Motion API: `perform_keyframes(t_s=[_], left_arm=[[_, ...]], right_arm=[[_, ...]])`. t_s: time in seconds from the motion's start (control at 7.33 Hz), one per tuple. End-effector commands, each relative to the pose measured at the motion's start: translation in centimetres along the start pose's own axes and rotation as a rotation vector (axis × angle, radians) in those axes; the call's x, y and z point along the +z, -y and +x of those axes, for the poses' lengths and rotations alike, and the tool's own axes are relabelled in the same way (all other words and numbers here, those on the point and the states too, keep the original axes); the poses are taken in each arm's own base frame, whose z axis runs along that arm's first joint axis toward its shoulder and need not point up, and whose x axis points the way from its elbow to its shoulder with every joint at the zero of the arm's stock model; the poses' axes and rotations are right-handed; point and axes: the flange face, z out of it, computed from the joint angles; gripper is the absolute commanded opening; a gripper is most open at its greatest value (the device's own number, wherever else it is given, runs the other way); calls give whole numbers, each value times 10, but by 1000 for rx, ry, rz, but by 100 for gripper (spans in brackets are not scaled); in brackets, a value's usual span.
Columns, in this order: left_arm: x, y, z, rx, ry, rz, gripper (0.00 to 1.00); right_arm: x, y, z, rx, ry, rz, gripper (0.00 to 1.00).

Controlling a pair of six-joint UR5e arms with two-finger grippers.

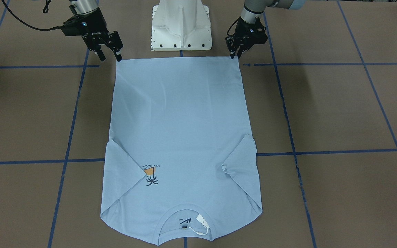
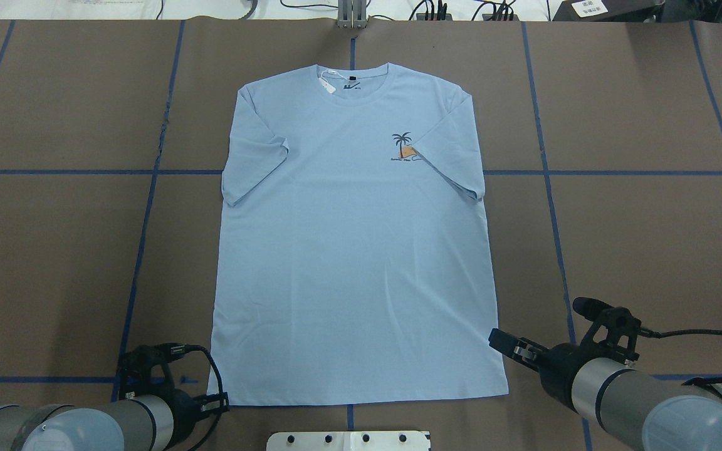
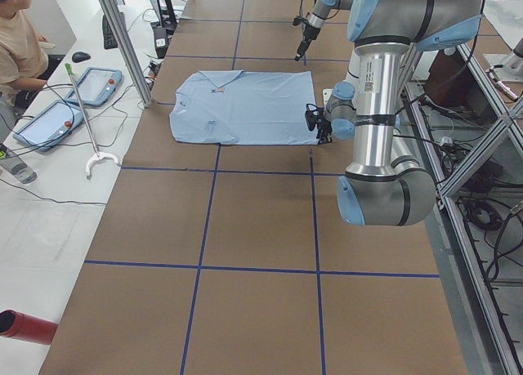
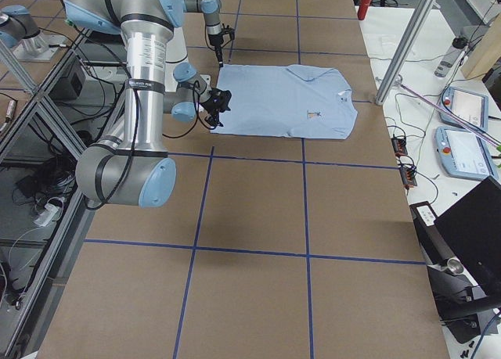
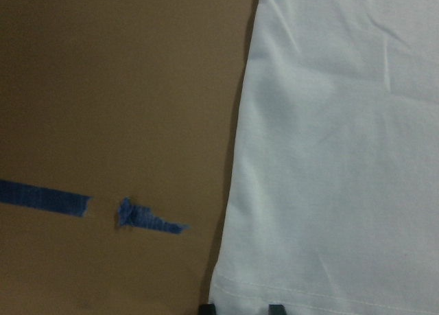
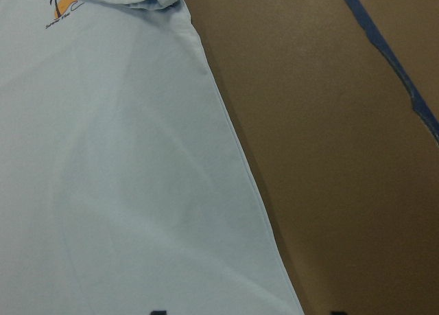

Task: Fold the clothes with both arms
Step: 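Align and close both grippers on the hem corners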

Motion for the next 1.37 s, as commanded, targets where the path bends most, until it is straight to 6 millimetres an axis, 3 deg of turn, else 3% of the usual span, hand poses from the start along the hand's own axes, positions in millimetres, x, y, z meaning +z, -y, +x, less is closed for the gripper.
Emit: perform_keyframes(t_s=[0.0, 0.41, 0.68, 0.96, 1.23], left_arm=[[-1, 1, 1, 1, 20, 3, 34], [0, 0, 2, 1, 21, -2, 0], [-3, 0, 5, 0, 12, -3, 0], [-6, -1, 15, -3, -8, -6, 0], [-10, -3, 26, -6, -30, -12, 0]], right_arm=[[0, 0, 0, 0, 1, 2, 84], [1, -1, 0, -1, 0, 1, 84], [2, -1, 0, 0, 0, 2, 83], [11, -13, 7, 21, -52, 40, 74], [26, -30, -10, 6, -149, 76, 68]])
